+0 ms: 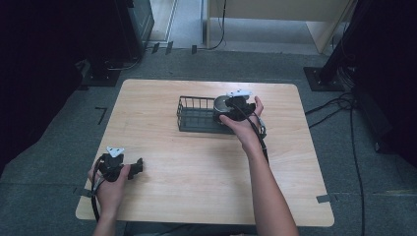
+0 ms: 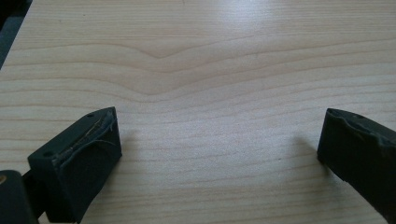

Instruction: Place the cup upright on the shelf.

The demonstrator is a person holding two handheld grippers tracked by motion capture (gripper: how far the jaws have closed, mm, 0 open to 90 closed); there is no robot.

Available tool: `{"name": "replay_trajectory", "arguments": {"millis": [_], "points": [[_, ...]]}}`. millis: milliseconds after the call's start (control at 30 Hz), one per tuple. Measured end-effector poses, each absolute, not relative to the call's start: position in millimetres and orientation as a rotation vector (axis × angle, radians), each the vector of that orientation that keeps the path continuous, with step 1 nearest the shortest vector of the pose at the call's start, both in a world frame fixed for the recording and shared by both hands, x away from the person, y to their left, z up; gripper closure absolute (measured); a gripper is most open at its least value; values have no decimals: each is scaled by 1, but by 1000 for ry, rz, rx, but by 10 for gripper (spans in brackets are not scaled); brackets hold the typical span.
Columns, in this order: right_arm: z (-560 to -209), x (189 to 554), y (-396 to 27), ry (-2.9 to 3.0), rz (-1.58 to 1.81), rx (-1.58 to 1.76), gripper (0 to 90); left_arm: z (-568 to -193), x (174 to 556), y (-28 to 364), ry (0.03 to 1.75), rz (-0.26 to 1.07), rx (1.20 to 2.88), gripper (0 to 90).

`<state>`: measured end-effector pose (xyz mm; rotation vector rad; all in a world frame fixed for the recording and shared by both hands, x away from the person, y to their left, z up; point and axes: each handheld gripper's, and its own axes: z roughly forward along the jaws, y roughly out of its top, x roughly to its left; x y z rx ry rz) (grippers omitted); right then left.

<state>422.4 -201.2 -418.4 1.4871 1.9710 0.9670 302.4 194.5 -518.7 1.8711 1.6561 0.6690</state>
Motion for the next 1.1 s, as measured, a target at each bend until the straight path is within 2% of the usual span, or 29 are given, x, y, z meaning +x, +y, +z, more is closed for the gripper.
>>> {"name": "replay_trajectory", "arguments": {"millis": [433,1100], "points": [[-411,395,-220,1934,989,1483,0,-519,302,195,1656,669,1872,0],[-423,360,-257,1865,985,1557,0,-519,302,195,1655,670,1871,0]]}}
